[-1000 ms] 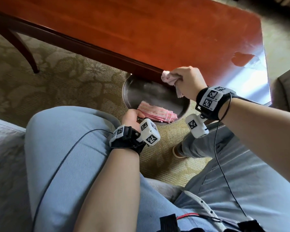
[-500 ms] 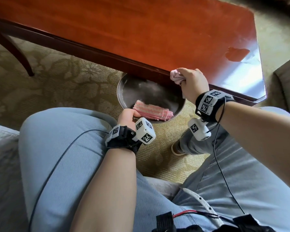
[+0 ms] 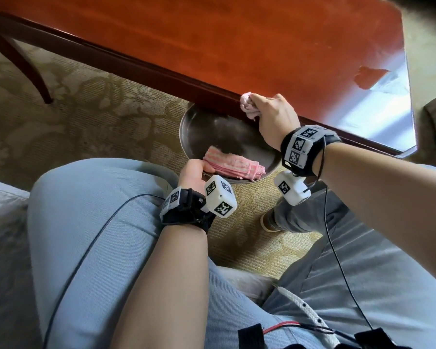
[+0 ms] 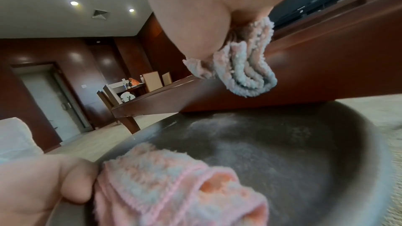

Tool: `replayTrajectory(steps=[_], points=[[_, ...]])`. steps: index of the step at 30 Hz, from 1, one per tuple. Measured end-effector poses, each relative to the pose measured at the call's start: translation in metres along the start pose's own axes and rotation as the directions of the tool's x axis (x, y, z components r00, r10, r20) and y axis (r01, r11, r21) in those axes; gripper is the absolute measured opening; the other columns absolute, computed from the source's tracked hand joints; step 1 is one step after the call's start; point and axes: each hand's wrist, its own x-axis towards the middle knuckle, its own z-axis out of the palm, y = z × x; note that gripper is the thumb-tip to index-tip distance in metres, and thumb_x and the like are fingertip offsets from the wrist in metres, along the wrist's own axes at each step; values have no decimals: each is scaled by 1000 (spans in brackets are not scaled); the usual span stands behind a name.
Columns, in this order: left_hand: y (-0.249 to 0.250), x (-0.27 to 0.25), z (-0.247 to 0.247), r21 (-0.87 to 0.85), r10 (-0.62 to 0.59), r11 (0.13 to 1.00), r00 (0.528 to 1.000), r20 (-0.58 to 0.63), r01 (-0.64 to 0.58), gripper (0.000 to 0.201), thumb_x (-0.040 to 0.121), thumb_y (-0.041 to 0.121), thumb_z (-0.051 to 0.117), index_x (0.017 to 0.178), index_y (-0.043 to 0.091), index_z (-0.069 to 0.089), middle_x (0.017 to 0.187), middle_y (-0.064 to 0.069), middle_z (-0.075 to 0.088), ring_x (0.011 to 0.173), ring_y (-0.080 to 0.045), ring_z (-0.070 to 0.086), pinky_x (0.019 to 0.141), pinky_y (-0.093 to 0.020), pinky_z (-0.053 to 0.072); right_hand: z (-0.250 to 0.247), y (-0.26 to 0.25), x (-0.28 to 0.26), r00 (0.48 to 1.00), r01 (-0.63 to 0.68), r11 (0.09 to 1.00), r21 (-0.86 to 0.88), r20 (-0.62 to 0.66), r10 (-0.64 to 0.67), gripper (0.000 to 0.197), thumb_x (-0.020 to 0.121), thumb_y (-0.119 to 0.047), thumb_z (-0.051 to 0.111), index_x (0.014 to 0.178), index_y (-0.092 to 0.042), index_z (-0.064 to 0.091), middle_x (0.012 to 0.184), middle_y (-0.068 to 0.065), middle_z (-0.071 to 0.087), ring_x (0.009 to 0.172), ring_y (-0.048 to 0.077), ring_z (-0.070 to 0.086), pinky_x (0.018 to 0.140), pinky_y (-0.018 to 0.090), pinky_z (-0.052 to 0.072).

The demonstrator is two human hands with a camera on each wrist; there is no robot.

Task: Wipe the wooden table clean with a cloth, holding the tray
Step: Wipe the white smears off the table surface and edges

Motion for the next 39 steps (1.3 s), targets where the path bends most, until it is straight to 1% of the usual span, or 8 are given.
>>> replayTrajectory(steps=[4, 9, 12, 15, 20, 28, 32, 39], points=[[3, 4, -2, -62, -65, 996, 998, 10, 65, 10, 68, 6, 56, 69, 11, 47, 48, -3, 52, 46, -22, 50, 53, -28, 42, 13, -13, 19, 999, 43, 994, 105, 19, -46, 32, 62, 13, 27, 78, -10, 42, 69, -4, 41, 62, 17, 30, 52, 23, 27], [12, 8, -2, -7, -92, 996, 996, 14, 92, 14, 73, 8, 55, 87, 6, 52, 74, -9, 53, 60, -24, 53, 59, -29, 44, 15, -33, 42, 999, -2, 980, 198, 53, -9, 29, 64, 20, 31, 73, -5, 42, 61, -5, 32, 53, 8, 34, 53, 12, 29], [16, 7, -3, 51, -113, 992, 994, -3, 113, 11, 83, 9, 53, 91, 5, 47, 76, -9, 47, 59, -23, 48, 54, -26, 40, 21, -22, 51, 992, -55, 997, 58, 117, 48, 38, 74, 13, 41, 91, -10, 66, 73, -1, 65, 68, 24, 54, 78, 36, 50], [15, 5, -3, 26, -143, 989, 990, 12, 142, 11, 85, 7, 51, 87, 7, 40, 75, -6, 40, 53, -20, 44, 42, -20, 40, 7, -12, 47, 995, -12, 999, 46, 101, 7, 49, 75, 7, 42, 106, -16, 72, 97, 4, 74, 87, 30, 60, 90, 34, 45], [16, 11, -2, -14, -172, 985, 984, 40, 173, 13, 78, 5, 52, 82, 10, 41, 79, -6, 41, 54, -22, 46, 51, -24, 42, -8, 20, 57, 982, -131, 989, 62, -128, 138, 40, 77, -3, 50, 104, -22, 72, 106, 0, 70, 94, 27, 59, 81, 23, 29], [15, 15, -6, -20, -162, 986, 984, 70, 164, 15, 77, 6, 52, 89, 8, 43, 87, -8, 43, 61, -24, 49, 50, -24, 45, 20, -11, 73, 981, 192, 979, -68, 35, -190, 40, 92, -4, 45, 117, -22, 71, 120, 2, 62, 97, 34, 46, 71, 33, 41], [17, 13, -8, -80, -136, 986, 985, 103, 144, 14, 82, 1, 47, 94, 6, 41, 77, -7, 44, 44, -20, 51, 41, -21, 46, 31, -12, 76, 969, 233, 954, -189, 122, -212, 43, 90, 0, 51, 118, -29, 66, 124, -2, 57, 102, 37, 47, 73, 43, 44], [21, 3, -2, -140, -140, 978, 986, 90, 152, 6, 84, -1, 44, 86, 3, 47, 66, -9, 52, 30, -19, 51, 38, -22, 46, 26, 1, 59, 946, 307, 927, -216, 178, -272, 28, 84, 0, 59, 92, -24, 71, 115, -6, 58, 103, 35, 48, 74, 45, 46]])
